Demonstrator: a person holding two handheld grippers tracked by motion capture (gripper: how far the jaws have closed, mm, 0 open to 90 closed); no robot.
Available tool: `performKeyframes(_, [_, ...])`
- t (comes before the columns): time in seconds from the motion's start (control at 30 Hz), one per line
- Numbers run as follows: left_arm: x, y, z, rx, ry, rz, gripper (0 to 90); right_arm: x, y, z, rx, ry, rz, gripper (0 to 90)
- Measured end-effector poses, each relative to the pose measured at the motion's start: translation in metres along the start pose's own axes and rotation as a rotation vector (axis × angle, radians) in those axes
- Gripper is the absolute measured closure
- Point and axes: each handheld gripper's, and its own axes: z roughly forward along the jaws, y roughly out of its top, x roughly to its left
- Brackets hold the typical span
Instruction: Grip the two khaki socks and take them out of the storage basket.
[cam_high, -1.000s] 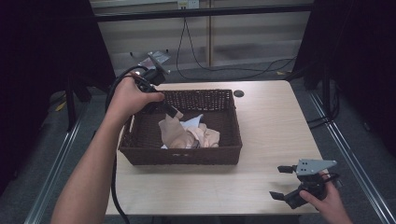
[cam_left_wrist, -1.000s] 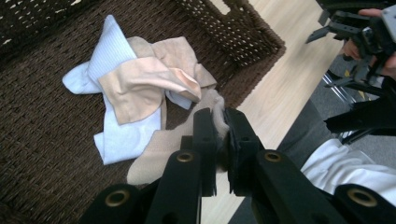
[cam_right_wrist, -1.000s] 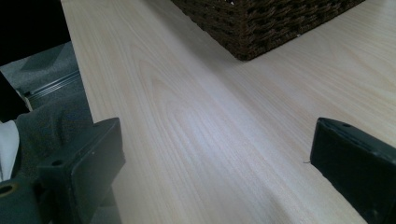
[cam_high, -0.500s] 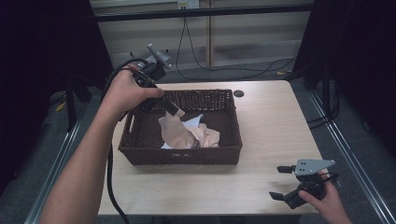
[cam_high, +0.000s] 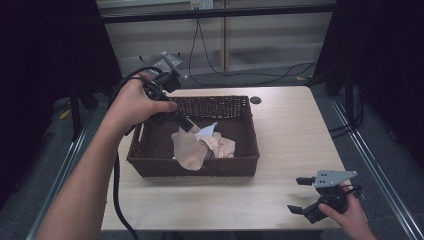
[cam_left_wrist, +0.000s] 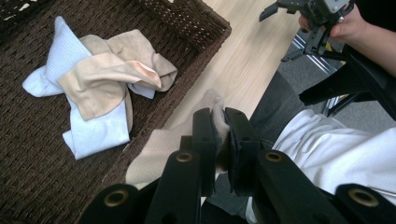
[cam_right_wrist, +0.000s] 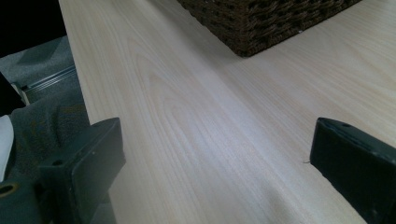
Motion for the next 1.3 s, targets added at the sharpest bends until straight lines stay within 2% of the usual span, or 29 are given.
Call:
performKeyframes(0.17, [-0.003, -0.003, 0.009, -0.003, -0.009, 0.009, 83.7, 0.000, 0.000, 0.000, -0.004, 0.001, 0.000, 2.9])
performKeyframes(0.23, [-0.003, -0.005, 0.014, 0.012, -0.014, 0.018, 83.6, 0.000, 0.000, -0.001, -0.003, 0.000, 0.000, 2.9])
performKeyframes(0.37, [-0.002, -0.010, 0.033, 0.033, -0.018, 0.039, 83.5, 0.000, 0.000, -0.001, -0.004, 0.002, 0.002, 2.9])
performKeyframes(0.57, [-0.001, -0.016, 0.050, 0.037, -0.022, 0.048, 83.0, 0.000, 0.000, -0.002, -0.003, 0.000, -0.003, 2.9])
performKeyframes(0.73, [0.000, -0.020, 0.072, 0.050, -0.036, 0.057, 82.9, 0.001, 0.000, -0.001, -0.002, 0.001, -0.006, 2.9])
performKeyframes(0.87, [0.001, -0.024, 0.092, 0.074, -0.041, 0.081, 82.9, 0.001, 0.000, -0.002, 0.001, 0.000, -0.005, 3.0])
performKeyframes(1.0, [0.000, -0.025, 0.102, 0.077, -0.046, 0.096, 82.0, 0.001, 0.000, -0.001, 0.001, 0.001, -0.007, 3.0])
performKeyframes(1.03, [-0.001, -0.025, 0.107, 0.087, -0.055, 0.098, 76.3, 0.001, 0.001, -0.001, 0.000, 0.003, -0.009, 3.0])
performKeyframes(1.1, [-0.001, -0.025, 0.108, 0.089, -0.044, 0.111, 67.4, 0.001, 0.001, -0.002, 0.000, 0.001, -0.008, 3.0])
performKeyframes(1.13, [-0.001, -0.025, 0.109, 0.082, -0.033, 0.102, 67.4, 0.001, 0.001, -0.002, 0.000, 0.001, -0.008, 3.0])
performKeyframes(1.2, [-0.001, -0.024, 0.108, 0.078, -0.029, 0.090, 58.4, 0.001, 0.000, -0.002, 0.001, 0.001, -0.006, 3.0])
performKeyframes(1.23, [0.001, -0.023, 0.107, 0.076, -0.018, 0.103, 52.6, 0.002, 0.001, -0.002, 0.002, 0.001, -0.004, 3.0])
performKeyframes(1.3, [0.002, -0.022, 0.105, 0.063, 0.014, 0.086, 49.3, 0.002, 0.000, -0.002, -0.001, 0.004, -0.004, 3.0])
